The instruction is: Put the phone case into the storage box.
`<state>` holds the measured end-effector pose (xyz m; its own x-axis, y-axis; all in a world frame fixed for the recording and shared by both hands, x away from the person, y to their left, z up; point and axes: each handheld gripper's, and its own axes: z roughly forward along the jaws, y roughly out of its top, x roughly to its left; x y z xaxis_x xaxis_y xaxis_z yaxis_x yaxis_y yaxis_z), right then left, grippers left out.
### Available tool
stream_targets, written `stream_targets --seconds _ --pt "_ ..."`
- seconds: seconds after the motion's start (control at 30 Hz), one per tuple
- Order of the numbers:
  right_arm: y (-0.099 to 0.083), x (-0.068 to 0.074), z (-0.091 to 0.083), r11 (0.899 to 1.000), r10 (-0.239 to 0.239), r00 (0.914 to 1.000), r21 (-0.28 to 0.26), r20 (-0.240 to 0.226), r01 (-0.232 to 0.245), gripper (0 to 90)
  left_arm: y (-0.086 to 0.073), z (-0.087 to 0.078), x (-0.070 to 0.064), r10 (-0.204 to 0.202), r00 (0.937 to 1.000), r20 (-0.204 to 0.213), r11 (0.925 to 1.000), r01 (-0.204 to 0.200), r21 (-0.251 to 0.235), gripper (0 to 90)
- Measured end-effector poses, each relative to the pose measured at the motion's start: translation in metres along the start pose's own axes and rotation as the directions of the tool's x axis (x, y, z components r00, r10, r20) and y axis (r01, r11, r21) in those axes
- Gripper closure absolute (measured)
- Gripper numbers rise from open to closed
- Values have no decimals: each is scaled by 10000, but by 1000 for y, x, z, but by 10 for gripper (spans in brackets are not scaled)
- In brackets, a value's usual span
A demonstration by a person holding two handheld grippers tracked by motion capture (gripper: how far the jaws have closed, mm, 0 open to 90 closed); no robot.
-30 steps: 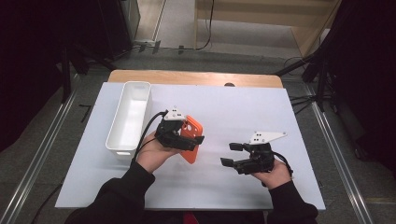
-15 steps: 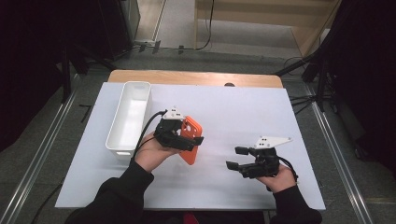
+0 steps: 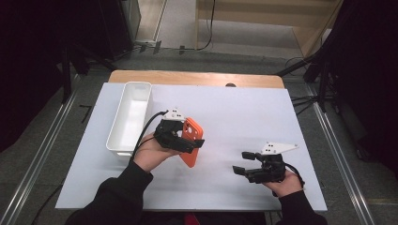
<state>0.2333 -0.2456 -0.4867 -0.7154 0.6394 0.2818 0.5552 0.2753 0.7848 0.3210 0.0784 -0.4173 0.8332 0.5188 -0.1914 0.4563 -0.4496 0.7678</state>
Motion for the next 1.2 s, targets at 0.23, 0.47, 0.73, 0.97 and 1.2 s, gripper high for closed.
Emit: stream_targets --seconds 0.23,0.47,0.73,0.97,1.2 --pt "-7 -5 -6 9998 152 9997 -155 209 -149 258 3 -8 4 -17 9999 135 10000 17 46 156" --pt "-9 -8 -5 9998 174 9993 -61 316 -172 258 6 -18 7 4 9999 158 10000 -4 15 156" --pt "-8 -8 -3 9998 188 9992 15 365 -189 258 10 -28 11 -56 9999 102 10000 56 19 156" --pt "-8 -7 -2 9998 178 9993 24 333 -179 258 14 -39 12 44 10000 68 9999 -45 113 156" --pt "-7 -5 -2 9998 204 9995 24 232 -205 257 17 -52 15 22 10000 -20 10000 -22 8 156"
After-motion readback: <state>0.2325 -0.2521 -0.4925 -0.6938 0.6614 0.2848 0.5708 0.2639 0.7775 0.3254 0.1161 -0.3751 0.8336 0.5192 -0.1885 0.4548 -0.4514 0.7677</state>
